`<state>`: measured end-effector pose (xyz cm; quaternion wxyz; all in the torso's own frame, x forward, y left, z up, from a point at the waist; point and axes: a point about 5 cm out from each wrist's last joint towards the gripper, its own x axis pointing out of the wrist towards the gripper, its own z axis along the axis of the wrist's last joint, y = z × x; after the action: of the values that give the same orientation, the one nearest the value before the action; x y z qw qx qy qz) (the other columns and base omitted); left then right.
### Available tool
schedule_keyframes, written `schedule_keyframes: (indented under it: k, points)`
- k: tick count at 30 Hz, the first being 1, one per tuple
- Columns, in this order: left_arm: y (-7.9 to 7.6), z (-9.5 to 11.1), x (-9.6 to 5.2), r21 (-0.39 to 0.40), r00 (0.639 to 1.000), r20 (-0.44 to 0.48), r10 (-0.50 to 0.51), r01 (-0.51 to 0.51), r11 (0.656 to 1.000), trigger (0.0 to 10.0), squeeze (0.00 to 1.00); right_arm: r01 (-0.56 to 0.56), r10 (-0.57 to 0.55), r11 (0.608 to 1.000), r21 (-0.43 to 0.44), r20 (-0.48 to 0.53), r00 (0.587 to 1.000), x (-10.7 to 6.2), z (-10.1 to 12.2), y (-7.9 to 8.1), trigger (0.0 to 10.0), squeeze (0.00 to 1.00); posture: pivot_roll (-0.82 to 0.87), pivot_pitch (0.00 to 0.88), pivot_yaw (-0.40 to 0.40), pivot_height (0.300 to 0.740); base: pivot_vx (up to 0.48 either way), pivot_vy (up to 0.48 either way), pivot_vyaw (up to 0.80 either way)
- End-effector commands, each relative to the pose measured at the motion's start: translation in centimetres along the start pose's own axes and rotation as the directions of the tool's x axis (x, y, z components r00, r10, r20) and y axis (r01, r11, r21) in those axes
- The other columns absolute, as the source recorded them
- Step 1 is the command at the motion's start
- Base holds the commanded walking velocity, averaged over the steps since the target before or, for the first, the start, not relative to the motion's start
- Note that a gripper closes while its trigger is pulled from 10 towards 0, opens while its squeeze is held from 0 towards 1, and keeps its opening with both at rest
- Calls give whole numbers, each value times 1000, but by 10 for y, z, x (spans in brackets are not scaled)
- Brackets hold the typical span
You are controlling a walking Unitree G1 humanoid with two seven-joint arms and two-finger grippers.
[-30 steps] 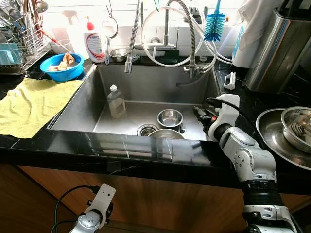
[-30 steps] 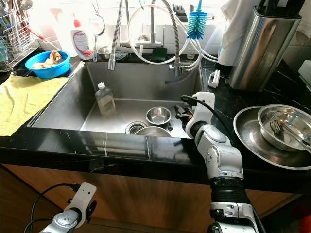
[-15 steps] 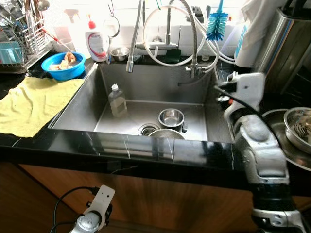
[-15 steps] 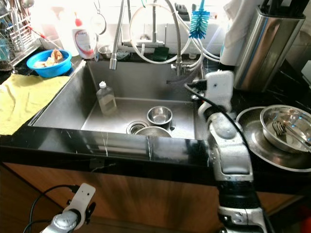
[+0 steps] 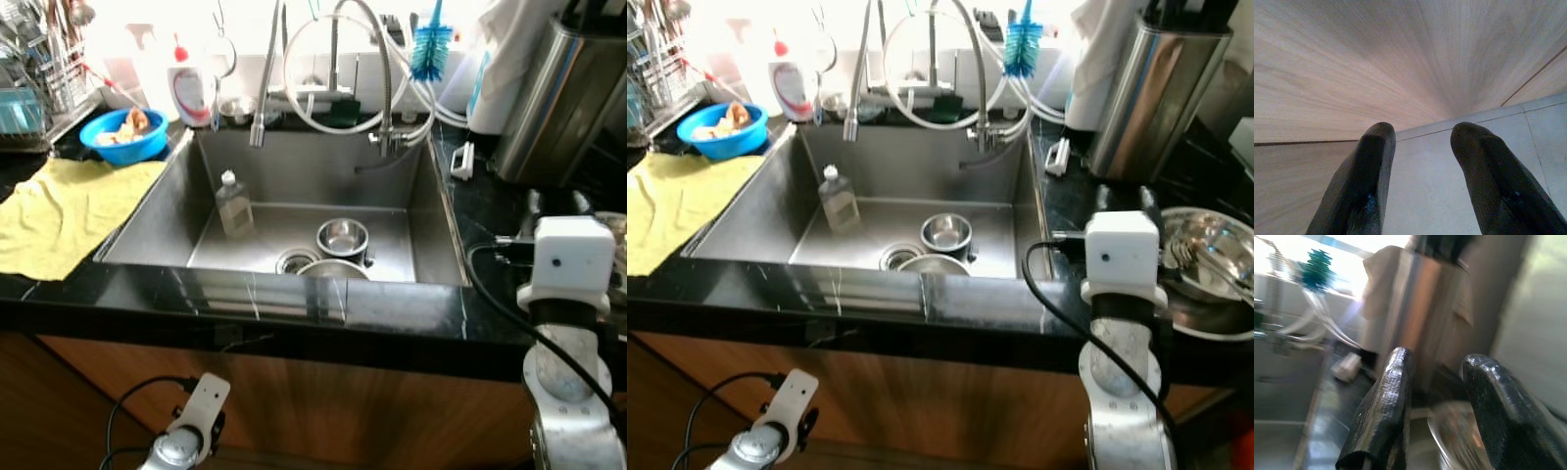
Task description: Kitchen organization
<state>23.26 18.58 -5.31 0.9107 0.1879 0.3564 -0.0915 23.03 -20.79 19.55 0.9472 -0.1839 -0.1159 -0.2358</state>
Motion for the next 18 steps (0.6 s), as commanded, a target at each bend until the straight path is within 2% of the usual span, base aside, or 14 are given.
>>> schedule_keyframes:
  k: [1, 4, 8, 10, 18]
  points:
    - [1, -2, 0, 21, 1000, -6, -9, 9, 1000, 10000, 0, 53, -52, 998, 22, -48, 998, -5, -3, -6, 10000, 0, -147, 0, 62, 740, 0, 0, 0]
    - [1, -1, 0, 21, 1000, -5, -10, 10, 1000, 10000, 0, 106, -97, 993, 49, -151, 984, -12, -18, -9, 10000, 0, -143, 0, 60, 740, 0, 0, 0]
    - [2, -2, -1, 20, 1000, -7, -8, 8, 1000, 10000, 0, 215, -172, 971, 103, -319, 932, -21, -42, -16, 10000, 0, -141, 0, 59, 740, 0, 0, 0]
    - [2, -3, -1, 21, 1000, -10, -7, 8, 1000, 10000, 0, 250, -192, 961, 116, -372, 908, -23, -49, -19, 10000, 0, -141, 0, 59, 740, 0, 0, 0]
    - [2, -3, -1, 18, 1000, -10, -4, 4, 1000, 10000, 0, 271, -209, 956, 112, -389, 897, -23, -49, -22, 10000, 0, -137, 0, 55, 740, 0, 0, 0]
